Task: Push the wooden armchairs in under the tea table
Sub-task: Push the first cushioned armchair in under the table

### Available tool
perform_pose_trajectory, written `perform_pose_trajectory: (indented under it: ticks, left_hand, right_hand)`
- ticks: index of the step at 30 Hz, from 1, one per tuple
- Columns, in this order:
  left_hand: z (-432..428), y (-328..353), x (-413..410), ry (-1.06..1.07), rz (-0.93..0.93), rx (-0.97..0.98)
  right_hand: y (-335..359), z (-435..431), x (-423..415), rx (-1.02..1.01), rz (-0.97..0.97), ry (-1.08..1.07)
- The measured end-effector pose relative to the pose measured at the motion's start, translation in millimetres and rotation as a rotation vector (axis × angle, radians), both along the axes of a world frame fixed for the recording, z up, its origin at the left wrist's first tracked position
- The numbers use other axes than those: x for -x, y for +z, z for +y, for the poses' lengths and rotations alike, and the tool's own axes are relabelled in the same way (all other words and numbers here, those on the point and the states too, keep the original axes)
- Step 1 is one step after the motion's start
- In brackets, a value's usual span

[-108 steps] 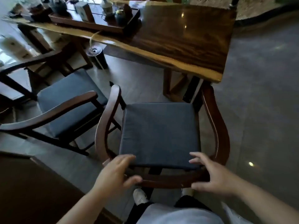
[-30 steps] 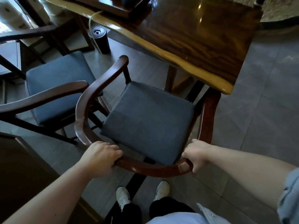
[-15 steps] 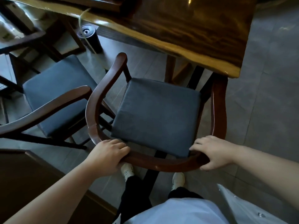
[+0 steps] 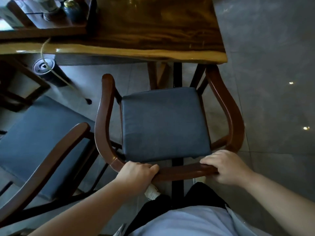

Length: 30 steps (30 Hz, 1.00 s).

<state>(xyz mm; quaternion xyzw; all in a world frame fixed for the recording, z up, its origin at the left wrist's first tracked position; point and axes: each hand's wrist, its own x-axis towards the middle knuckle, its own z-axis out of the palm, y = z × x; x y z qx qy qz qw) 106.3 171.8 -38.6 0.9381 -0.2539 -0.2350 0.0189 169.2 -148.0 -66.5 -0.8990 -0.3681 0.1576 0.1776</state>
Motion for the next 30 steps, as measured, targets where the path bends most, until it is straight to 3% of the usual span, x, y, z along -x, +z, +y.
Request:
perform_pose_trajectory:
  ticks: [13, 30]
  left_hand:
    - [79.0, -2.4, -41.2, 0.033, -0.001, -0.051]
    - [45.3, 7.1, -26.7, 0.031, 0.034, -0.062]
  right_hand:
    - [3.5, 73.1, -11.0, 0.005, 0.022, -0.021]
    - [27.7, 52.1, -18.9, 0.099, 0.166, 0.088]
